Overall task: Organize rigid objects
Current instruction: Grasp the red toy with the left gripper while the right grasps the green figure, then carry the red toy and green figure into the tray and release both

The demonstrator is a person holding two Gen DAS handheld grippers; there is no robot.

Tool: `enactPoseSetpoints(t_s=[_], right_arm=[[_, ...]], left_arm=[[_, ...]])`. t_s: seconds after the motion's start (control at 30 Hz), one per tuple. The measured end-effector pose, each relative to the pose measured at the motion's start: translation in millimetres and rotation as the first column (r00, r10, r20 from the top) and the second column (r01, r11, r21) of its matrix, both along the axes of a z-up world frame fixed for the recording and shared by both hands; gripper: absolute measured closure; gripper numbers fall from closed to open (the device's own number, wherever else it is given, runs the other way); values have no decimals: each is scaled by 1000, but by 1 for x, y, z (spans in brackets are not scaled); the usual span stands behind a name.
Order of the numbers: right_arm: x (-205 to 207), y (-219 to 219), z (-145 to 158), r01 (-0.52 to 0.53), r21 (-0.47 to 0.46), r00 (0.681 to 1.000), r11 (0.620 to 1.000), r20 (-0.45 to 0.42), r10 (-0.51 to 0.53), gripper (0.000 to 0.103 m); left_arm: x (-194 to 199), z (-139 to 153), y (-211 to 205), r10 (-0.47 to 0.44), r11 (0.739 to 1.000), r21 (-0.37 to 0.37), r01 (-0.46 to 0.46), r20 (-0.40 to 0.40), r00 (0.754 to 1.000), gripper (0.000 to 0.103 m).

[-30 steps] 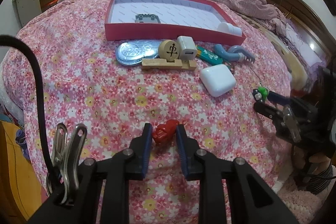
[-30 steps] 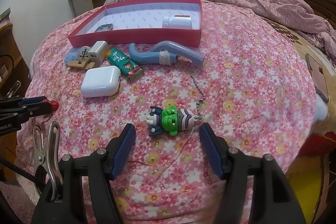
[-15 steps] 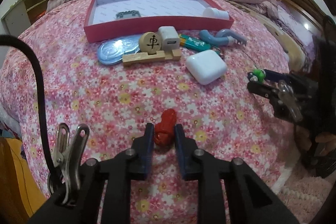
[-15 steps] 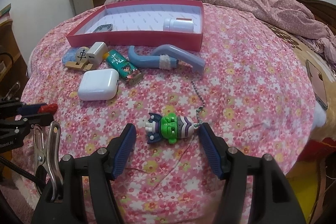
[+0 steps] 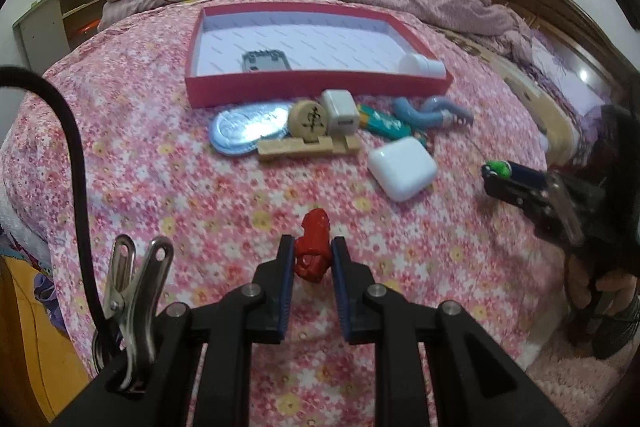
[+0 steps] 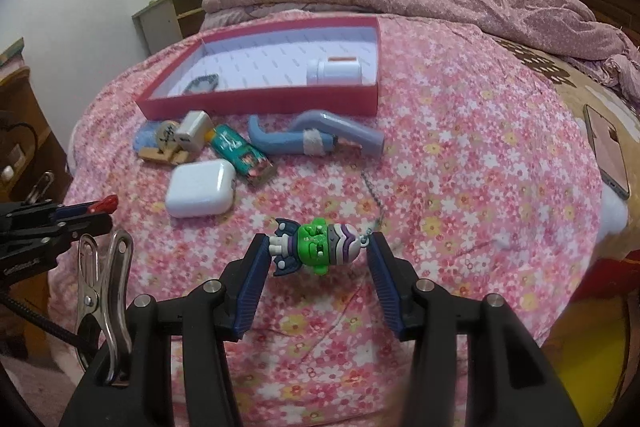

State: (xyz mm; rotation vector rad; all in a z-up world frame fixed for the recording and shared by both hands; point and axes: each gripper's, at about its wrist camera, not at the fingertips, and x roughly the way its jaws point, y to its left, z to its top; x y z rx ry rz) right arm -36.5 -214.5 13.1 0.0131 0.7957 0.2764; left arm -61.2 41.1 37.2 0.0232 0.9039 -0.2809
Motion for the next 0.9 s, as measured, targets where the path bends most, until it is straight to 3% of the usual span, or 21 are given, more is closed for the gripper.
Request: enactPoseSetpoints(t_s=[0.53,0.9], right_arm=[[12,14,56,-56,8,996,998,74,56,52],[34,26,88,-75,-18,991,997,112,76,52]], left_arm=[[43,60,8,28,998,-51,-22,117,993,84],[77,84,0,9,998,-62,0,143,990,84]])
